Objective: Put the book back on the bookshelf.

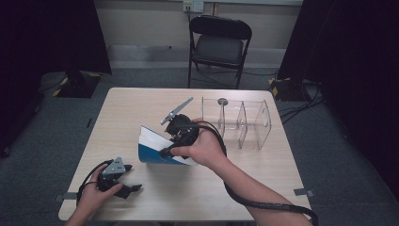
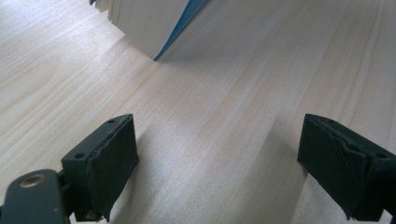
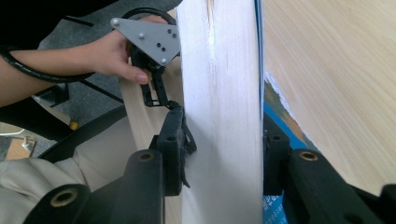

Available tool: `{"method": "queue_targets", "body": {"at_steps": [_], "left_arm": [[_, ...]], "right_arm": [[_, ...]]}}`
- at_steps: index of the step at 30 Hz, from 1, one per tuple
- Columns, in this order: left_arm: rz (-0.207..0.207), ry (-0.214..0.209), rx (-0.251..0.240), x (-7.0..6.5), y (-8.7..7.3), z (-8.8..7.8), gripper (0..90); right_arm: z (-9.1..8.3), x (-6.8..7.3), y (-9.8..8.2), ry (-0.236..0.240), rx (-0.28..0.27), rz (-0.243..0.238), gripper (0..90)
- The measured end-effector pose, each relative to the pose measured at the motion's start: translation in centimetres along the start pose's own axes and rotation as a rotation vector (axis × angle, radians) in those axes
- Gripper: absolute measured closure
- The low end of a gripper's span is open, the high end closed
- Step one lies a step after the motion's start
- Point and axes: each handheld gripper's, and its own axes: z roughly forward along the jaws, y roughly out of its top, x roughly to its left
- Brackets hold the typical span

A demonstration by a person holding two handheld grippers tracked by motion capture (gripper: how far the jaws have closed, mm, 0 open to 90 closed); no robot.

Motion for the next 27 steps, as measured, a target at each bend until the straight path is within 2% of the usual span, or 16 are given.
{"method": "queue_targets", "body": {"at_steps": [11,16,20,27], "left_arm": [[0.002,-0.003,0.0,0.0,0.0,0.0,11.1],[0.003,-0.003,0.0,0.0,0.0,0.0,11.1],[0.002,-0.004,0.001,0.1,0.0,0.0,10.9],[0.001,-0.005,0.0,0.1,0.0,0.0,10.9]], "right_arm": [[-0.1,-0.7,1.7,-0.003,0.06,-0.004,61.3],[0.0,-0.8,2.5,-0.012,0.09,-0.042,61.0],[0.0,-1.2,2.9,-0.006,0.106,-0.041,60.9],[0.0,-1.5,3.8,-0.023,0.13,-0.049,60.5]]}}
